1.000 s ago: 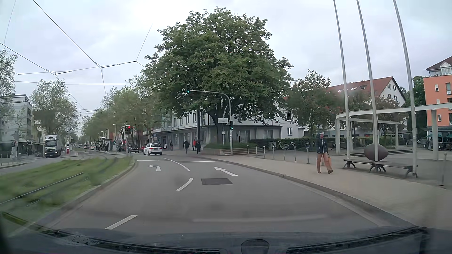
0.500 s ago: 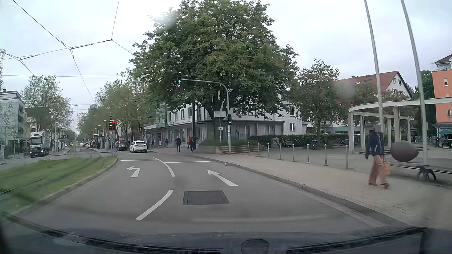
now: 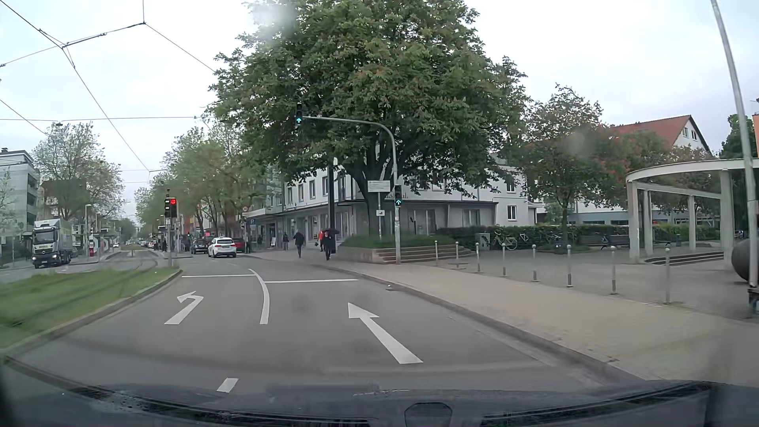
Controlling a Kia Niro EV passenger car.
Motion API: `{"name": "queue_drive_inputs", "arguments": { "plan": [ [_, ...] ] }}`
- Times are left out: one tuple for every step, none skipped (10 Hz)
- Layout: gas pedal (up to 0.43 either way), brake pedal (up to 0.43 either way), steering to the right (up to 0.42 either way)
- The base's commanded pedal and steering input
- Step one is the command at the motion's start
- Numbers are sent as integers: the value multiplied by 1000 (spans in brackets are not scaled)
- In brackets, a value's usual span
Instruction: Follow the waypoints while adhering to traffic rules and regulations
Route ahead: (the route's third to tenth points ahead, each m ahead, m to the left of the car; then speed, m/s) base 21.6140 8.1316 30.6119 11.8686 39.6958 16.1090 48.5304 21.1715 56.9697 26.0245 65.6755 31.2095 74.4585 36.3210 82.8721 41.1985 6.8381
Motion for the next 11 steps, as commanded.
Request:
{"name": "queue_drive_inputs", "arguments": {
  "plan": [
    [39,0,-64],
    [39,0,-68],
    [39,0,-71],
    [39,0,-76],
    [39,0,-80],
    [39,0,-82],
    [39,0,-84],
    [39,0,-85],
    [39,0,-87],
    [39,0,-91],
    [39,0,-94]
  ]
}}
